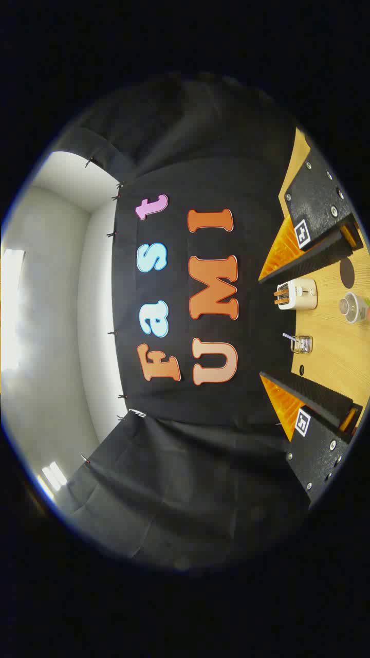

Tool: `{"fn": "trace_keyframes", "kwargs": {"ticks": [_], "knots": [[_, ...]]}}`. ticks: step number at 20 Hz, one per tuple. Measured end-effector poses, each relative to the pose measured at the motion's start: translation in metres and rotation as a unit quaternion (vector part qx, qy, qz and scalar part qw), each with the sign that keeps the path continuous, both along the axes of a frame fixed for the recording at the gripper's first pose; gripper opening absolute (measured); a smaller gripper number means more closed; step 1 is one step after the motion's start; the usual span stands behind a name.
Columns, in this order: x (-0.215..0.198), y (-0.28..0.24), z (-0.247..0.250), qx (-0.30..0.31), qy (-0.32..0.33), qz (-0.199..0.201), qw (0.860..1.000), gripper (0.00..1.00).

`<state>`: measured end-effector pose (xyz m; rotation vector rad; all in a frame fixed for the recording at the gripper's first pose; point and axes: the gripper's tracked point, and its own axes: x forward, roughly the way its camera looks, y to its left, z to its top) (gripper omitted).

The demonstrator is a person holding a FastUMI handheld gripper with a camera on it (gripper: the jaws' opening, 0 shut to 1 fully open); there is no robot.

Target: Take the bottle from table, then pour the juice into the cup, finally place the bottle on the coaster

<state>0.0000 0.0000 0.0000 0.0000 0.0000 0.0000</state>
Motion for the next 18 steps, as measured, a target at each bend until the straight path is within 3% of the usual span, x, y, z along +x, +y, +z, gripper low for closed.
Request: {"fn": "trace_keyframes", "kwargs": {"ticks": [18], "knots": [[-0.005, -0.011, 0.023, 0.016, -0.021, -0.001, 1.000, 0.96]]}}
